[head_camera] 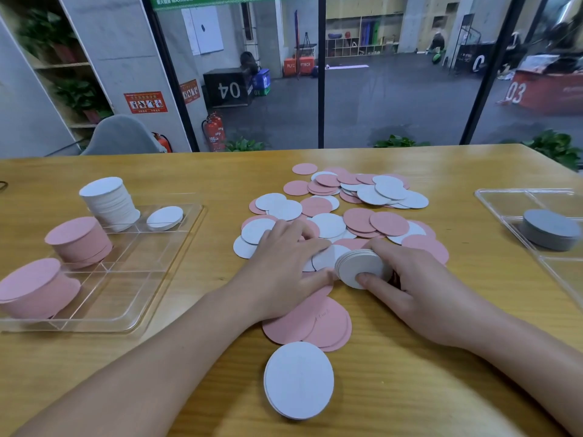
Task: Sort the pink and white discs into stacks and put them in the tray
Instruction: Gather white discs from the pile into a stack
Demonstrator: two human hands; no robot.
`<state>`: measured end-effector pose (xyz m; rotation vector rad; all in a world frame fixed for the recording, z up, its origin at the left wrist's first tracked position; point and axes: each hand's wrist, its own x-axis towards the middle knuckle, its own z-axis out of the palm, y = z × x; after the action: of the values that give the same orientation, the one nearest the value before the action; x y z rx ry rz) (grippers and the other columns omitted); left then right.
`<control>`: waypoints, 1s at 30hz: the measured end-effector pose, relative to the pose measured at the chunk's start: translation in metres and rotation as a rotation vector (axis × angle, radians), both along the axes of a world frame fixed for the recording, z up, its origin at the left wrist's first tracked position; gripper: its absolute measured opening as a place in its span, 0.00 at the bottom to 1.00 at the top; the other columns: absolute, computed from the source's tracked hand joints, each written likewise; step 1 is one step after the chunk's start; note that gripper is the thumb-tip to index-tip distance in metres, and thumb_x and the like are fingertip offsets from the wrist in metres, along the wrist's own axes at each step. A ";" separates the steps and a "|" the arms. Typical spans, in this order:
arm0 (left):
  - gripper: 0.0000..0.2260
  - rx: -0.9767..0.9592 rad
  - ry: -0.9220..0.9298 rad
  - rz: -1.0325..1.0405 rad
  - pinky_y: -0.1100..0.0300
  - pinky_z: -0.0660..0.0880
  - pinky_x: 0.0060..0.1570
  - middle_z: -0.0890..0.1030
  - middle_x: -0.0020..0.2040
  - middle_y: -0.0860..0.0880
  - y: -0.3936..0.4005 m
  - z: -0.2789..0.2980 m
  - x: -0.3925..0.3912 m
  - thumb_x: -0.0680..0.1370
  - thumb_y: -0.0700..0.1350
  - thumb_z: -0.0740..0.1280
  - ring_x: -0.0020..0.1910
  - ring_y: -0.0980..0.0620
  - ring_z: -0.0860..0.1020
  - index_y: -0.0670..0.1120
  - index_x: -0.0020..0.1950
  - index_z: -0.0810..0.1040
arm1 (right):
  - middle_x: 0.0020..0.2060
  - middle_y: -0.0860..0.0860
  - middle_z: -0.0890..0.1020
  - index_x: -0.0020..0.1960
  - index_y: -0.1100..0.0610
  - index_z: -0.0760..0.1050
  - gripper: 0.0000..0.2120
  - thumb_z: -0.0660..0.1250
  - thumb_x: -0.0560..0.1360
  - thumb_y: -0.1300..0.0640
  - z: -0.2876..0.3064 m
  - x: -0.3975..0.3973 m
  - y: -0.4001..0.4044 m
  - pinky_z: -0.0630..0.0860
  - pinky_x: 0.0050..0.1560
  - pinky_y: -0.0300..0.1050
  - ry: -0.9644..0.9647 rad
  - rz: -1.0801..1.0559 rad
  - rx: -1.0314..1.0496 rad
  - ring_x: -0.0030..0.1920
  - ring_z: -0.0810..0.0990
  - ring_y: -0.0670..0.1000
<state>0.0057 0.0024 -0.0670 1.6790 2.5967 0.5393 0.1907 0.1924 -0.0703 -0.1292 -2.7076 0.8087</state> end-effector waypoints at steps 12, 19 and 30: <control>0.08 0.400 -0.512 0.100 0.54 0.80 0.44 0.84 0.48 0.51 -0.012 0.008 -0.013 0.82 0.44 0.75 0.40 0.48 0.80 0.57 0.57 0.83 | 0.40 0.40 0.79 0.49 0.45 0.73 0.07 0.70 0.83 0.48 0.003 0.002 0.003 0.69 0.36 0.43 -0.031 -0.001 -0.022 0.39 0.75 0.48; 0.12 0.620 -0.705 0.154 0.52 0.84 0.49 0.88 0.48 0.43 -0.022 0.017 -0.025 0.84 0.49 0.74 0.46 0.45 0.85 0.42 0.47 0.88 | 0.45 0.36 0.80 0.60 0.39 0.73 0.06 0.68 0.84 0.45 0.002 0.002 0.004 0.72 0.42 0.40 -0.042 0.008 -0.022 0.45 0.78 0.44; 0.10 0.493 -0.643 0.066 0.60 0.82 0.49 0.88 0.50 0.54 -0.022 0.016 -0.018 0.80 0.40 0.78 0.49 0.56 0.84 0.54 0.56 0.90 | 0.45 0.38 0.81 0.62 0.37 0.69 0.08 0.65 0.85 0.44 0.004 0.003 0.001 0.74 0.44 0.43 -0.077 0.005 -0.022 0.46 0.78 0.44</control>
<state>-0.0118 -0.0195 -0.0506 1.1980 2.1409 1.5250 0.1936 0.1937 -0.0660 -0.1617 -2.7721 0.8518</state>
